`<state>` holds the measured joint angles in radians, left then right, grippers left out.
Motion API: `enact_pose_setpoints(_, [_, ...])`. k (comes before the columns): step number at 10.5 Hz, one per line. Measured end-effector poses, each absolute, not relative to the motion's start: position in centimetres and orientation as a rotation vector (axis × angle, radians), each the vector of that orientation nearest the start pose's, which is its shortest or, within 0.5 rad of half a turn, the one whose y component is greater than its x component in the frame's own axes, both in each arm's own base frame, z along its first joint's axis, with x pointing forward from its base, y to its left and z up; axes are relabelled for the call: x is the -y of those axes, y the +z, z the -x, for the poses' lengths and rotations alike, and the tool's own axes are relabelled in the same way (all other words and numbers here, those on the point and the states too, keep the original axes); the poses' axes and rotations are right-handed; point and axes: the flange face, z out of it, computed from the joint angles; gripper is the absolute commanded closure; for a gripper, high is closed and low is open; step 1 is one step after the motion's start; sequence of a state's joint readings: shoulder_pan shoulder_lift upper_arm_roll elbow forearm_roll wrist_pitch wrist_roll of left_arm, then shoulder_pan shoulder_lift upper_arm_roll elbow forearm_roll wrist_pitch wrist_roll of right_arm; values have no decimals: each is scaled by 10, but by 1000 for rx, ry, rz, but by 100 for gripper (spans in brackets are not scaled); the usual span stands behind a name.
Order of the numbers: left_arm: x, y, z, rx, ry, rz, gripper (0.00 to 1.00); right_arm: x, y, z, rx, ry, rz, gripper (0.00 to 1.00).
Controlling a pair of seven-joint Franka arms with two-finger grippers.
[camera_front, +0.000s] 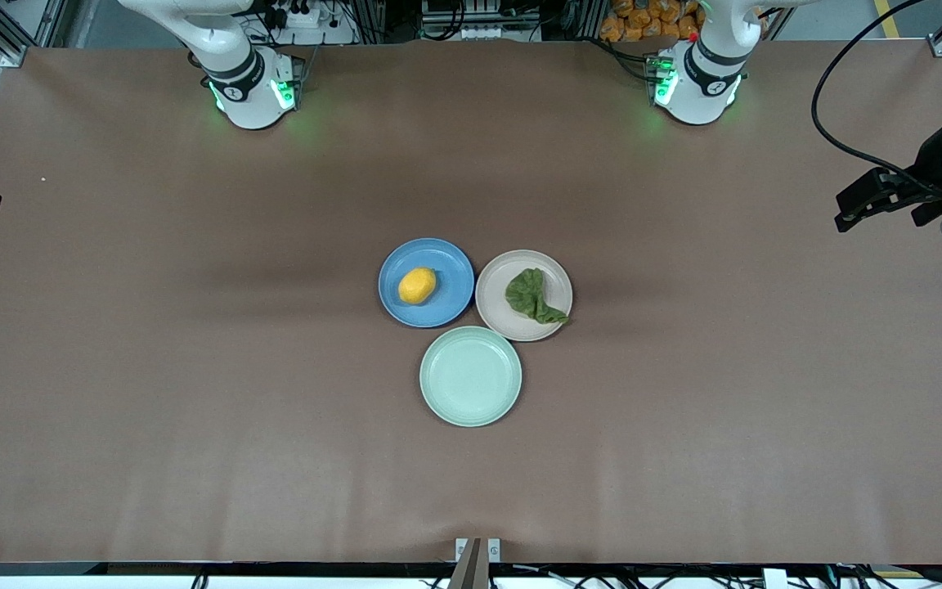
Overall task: Pick lemon and lettuce from blue and beige plates
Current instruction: 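Reach the left gripper toward the lettuce on the beige plate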
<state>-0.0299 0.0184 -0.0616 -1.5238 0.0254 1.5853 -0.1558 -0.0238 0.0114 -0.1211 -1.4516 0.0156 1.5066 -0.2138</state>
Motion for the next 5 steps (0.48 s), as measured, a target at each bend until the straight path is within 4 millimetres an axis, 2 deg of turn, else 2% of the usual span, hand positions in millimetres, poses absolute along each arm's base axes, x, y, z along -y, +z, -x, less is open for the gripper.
enact_pose_setpoints(3, [49,632,-563,97,-56,3120,0,78,668,-546,110,-68,3133,0])
enact_pose_setpoints(5, [56,619,-568,96,-8,3172,0,78,668,-546,110,-62,3132,0])
